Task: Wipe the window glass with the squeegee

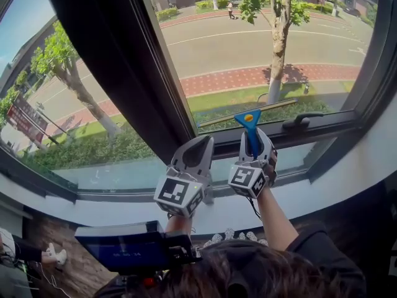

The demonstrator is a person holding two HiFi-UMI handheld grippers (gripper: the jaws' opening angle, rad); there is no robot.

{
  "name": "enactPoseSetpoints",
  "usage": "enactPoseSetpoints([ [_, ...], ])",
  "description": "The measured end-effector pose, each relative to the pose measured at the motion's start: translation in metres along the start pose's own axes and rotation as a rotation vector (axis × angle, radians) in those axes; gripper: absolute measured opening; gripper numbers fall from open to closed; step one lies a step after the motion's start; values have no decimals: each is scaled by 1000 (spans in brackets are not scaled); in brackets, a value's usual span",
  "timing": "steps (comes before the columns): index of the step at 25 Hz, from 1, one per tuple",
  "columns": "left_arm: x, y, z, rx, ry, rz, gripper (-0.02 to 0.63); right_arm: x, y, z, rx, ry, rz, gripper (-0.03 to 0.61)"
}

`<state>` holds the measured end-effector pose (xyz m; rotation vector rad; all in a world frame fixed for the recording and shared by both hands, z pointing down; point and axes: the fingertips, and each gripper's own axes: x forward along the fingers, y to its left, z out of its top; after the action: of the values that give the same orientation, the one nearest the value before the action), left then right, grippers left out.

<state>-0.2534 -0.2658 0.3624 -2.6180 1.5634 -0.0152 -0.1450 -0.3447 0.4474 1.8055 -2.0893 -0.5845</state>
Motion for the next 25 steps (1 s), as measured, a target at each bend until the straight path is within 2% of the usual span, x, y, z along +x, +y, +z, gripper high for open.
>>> enactPoseSetpoints([
  [19,2,-2,0,8,13,-5,2,-2,18,-32,-25,56,32,141],
  [25,0,-1,-3,11,22,0,2,-3,25,-46,8,81,45,141],
])
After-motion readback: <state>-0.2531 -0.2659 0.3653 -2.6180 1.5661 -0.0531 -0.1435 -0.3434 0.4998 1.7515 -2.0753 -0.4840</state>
